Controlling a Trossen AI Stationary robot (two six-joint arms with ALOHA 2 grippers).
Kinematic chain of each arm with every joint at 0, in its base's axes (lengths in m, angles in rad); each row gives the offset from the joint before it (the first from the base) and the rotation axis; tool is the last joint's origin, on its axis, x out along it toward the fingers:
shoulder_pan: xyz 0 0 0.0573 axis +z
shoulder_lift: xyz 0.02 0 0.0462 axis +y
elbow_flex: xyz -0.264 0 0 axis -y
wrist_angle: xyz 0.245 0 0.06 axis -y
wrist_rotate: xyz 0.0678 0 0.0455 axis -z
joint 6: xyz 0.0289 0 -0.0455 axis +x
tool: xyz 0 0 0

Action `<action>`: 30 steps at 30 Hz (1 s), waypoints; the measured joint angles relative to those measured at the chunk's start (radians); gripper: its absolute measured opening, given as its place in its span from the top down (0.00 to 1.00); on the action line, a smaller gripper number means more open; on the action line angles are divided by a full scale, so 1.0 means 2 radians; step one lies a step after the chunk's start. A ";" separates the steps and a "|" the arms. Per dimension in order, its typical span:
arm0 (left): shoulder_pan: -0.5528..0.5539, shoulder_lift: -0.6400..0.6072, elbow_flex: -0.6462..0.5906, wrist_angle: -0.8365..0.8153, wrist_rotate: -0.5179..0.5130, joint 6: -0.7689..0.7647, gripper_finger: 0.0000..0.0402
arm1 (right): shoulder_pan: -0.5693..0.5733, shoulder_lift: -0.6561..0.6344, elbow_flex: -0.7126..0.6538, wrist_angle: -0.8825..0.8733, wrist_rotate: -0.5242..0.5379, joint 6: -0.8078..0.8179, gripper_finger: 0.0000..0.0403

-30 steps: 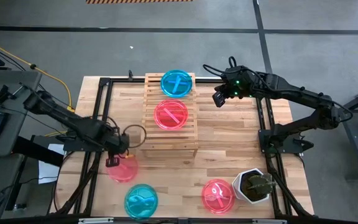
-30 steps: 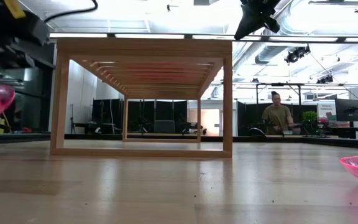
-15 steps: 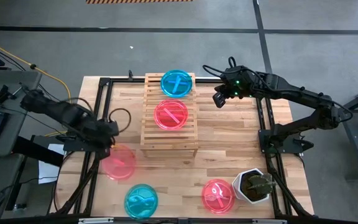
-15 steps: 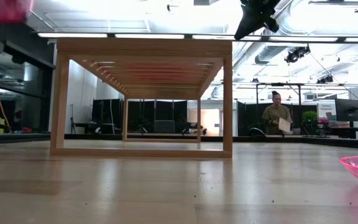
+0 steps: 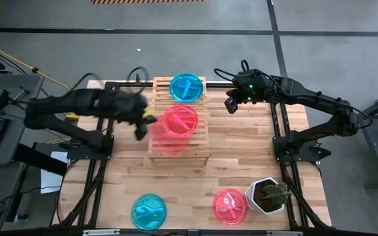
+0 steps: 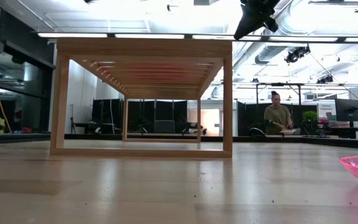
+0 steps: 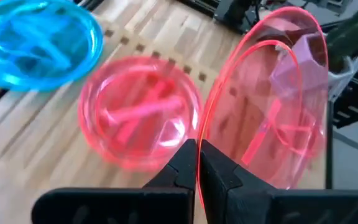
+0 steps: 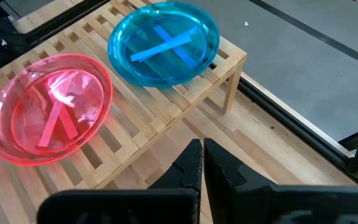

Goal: Place and stack plates onto a shelf
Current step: Stack the pink plate on top of the pink plate on the shelf

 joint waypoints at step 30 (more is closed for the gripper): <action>0.187 0.105 0.004 0.013 0.089 0.029 0.99 | 0.000 0.000 0.000 0.000 0.000 0.015 1.00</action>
